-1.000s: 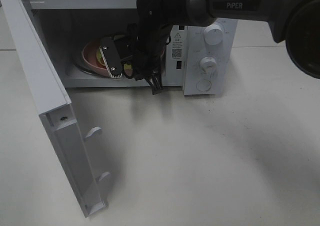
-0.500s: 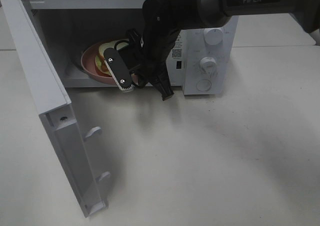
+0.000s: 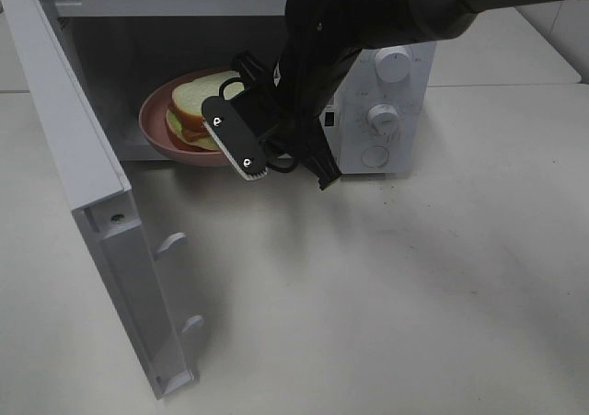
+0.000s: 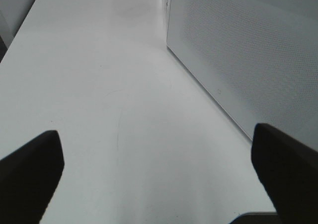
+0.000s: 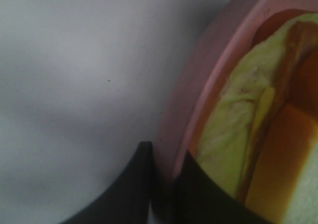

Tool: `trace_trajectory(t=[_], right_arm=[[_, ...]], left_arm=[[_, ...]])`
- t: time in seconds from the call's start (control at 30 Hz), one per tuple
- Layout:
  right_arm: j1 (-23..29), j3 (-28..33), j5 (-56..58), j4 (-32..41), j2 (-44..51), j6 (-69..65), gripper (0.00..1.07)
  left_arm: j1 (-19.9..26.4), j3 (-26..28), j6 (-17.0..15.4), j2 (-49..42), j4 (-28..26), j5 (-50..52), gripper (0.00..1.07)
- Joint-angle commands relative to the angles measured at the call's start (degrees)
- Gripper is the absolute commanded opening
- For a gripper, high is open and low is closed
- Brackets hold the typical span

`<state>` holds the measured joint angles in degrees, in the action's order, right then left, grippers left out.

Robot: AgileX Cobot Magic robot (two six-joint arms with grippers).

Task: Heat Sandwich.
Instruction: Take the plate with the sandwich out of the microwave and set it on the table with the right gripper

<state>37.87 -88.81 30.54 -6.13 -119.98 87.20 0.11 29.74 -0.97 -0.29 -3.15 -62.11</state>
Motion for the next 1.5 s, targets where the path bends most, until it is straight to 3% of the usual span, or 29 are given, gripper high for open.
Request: trace_trajectory(t=[0.03, 0.47, 0.77, 1.5], right_arm=[[0.9, 2.5, -1.9, 0.1, 3.3, 2.5, 0.0], [1.6, 10.7, -4.7, 0.1, 10.5, 3.9, 0.0], [2.9, 21.4, -9.1, -0.1, 19.3, 3.8, 0.0], [3.6, 39.4, -8.4, -0.2, 37.5, -0.1, 0.0]], left_arm=[[0.2, -0.2, 0.1, -0.9, -0.1, 0.9, 0.98], [0.2, -0.2, 0.1, -0.9, -0.1, 0.9, 0.98], [0.2, -0.2, 0.1, -0.9, -0.1, 0.9, 0.98], [0.2, -0.2, 0.1, -0.9, -0.1, 0.9, 0.98]])
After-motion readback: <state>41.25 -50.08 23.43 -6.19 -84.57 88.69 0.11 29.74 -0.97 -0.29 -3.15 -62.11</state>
